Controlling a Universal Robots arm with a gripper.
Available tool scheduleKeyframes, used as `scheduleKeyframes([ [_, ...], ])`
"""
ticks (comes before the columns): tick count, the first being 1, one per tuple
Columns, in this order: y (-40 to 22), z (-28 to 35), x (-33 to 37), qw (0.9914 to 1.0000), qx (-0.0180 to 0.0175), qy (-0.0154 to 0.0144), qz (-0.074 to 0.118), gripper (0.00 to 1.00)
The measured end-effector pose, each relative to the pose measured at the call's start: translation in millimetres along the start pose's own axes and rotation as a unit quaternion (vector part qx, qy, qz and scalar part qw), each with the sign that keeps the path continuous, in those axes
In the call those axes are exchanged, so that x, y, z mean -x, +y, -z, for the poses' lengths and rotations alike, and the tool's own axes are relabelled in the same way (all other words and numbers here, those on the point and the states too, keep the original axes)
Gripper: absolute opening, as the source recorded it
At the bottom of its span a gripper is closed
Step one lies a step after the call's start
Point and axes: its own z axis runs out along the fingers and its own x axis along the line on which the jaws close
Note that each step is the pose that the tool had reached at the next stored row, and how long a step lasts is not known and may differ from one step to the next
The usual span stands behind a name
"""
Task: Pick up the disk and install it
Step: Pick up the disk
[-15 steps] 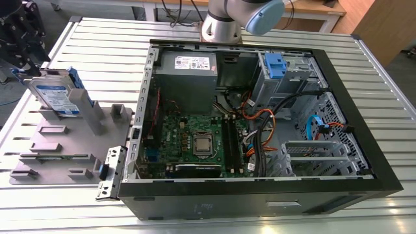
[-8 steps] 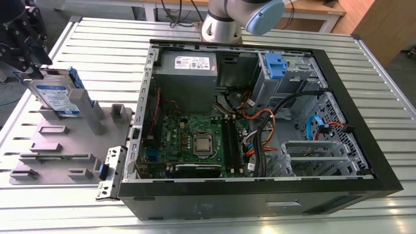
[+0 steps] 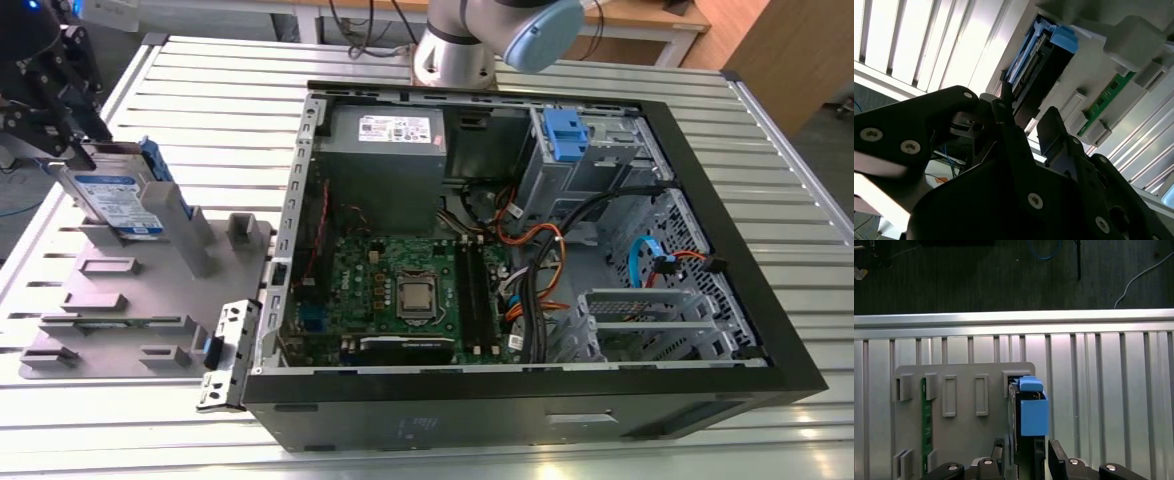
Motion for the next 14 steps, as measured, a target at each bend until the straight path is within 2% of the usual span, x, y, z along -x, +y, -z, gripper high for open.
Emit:
scheduleKeyframes([
  [6,-0.1,-9.6,-0.4,0.99999,0.0001,0.0001,0.004,0.47],
  [10,-0.2,-12.7,-0.6,0.99998,0.0003,0.0001,0.007,0.47],
  [14,-0.2,-13.0,-0.6,0.99997,0.0004,0.0002,0.008,0.47],
])
